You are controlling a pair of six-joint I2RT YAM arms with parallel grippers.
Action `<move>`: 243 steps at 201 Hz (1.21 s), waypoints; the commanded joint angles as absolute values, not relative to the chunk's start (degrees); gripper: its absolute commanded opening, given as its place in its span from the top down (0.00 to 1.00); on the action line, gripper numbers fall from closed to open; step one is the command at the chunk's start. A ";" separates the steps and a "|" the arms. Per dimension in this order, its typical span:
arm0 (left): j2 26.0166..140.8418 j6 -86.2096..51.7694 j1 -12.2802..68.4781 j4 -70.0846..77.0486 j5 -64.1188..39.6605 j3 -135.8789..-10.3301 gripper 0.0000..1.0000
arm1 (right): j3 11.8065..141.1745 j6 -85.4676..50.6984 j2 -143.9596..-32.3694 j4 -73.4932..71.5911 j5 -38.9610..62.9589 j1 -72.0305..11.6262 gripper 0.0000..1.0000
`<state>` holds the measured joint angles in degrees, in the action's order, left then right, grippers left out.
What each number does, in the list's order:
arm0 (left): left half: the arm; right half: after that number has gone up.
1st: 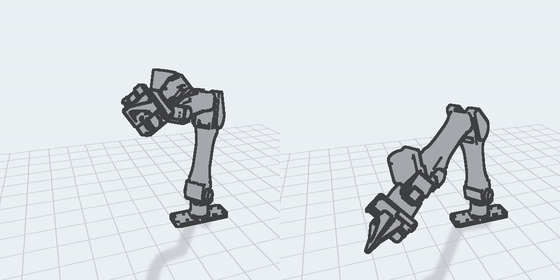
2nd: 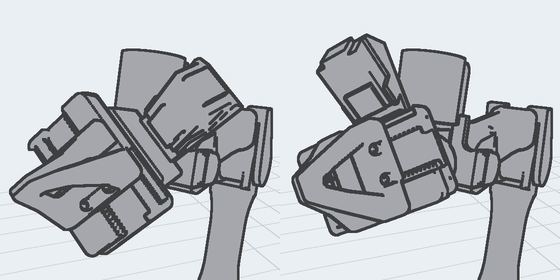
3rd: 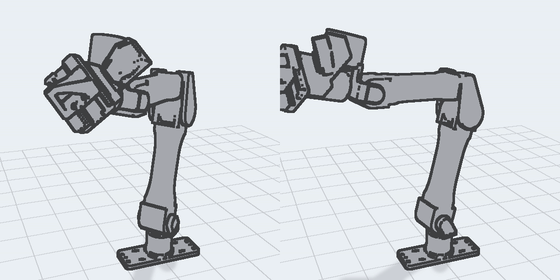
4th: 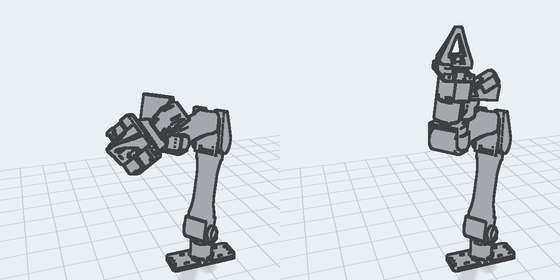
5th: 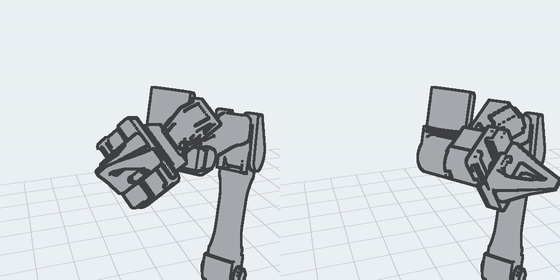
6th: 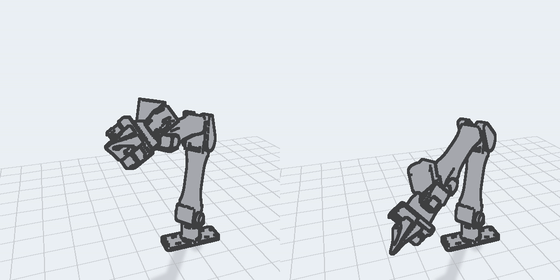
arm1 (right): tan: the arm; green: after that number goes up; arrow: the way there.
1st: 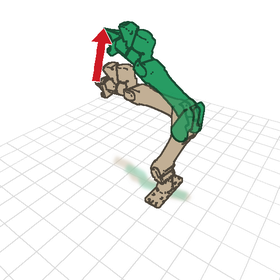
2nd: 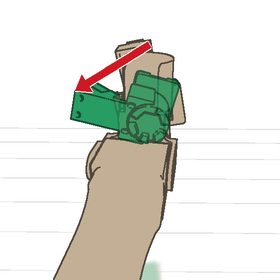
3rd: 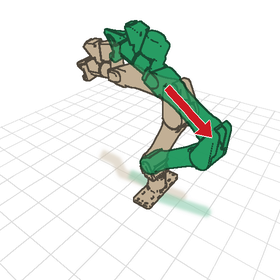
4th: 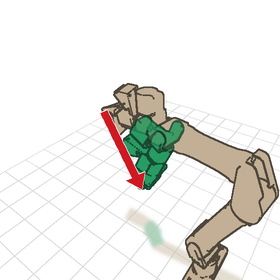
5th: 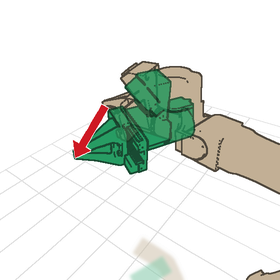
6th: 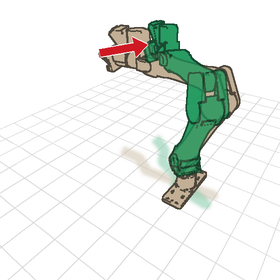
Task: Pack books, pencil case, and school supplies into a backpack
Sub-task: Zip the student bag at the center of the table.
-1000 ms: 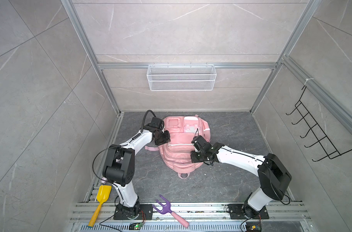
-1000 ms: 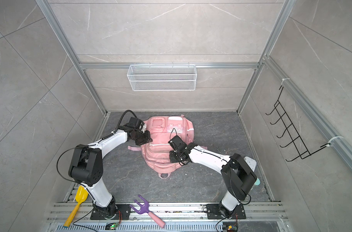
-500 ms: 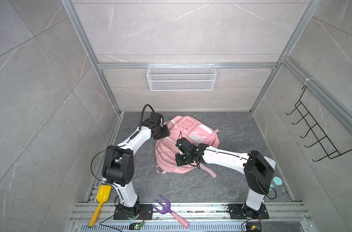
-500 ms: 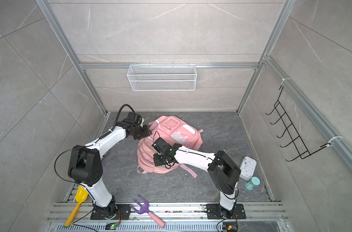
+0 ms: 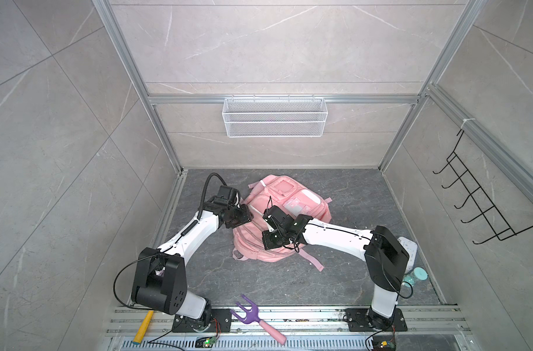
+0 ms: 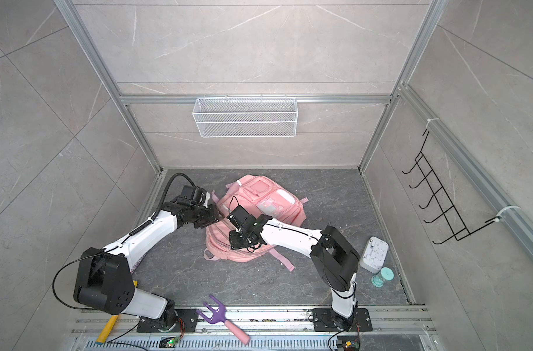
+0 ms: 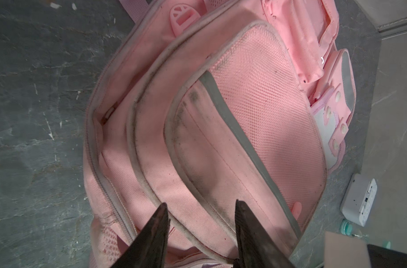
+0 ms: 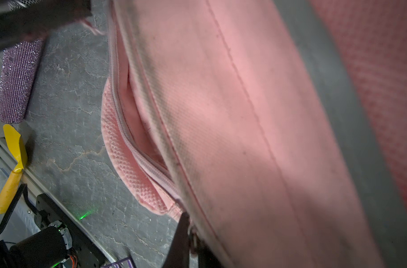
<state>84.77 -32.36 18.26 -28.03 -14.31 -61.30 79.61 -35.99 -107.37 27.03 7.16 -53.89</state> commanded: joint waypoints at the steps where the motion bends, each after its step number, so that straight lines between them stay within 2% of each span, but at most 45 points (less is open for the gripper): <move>1: 84.23 -33.88 18.10 -24.86 -18.97 -61.39 0.51 | 81.33 -34.72 -106.19 27.42 8.75 -54.54 1.00; 36: 85.29 -35.71 18.58 -21.51 -22.04 -60.35 0.51 | 80.77 -35.29 -105.73 26.78 9.49 -54.58 1.00; 116: 89.30 -34.98 18.89 -21.36 -19.97 -60.43 0.52 | 81.52 -34.99 -103.54 28.35 8.85 -54.80 1.00; 243: 79.15 -36.87 18.90 -24.93 -18.32 -54.75 0.51 | 80.97 -34.84 -103.32 28.33 8.80 -54.77 1.00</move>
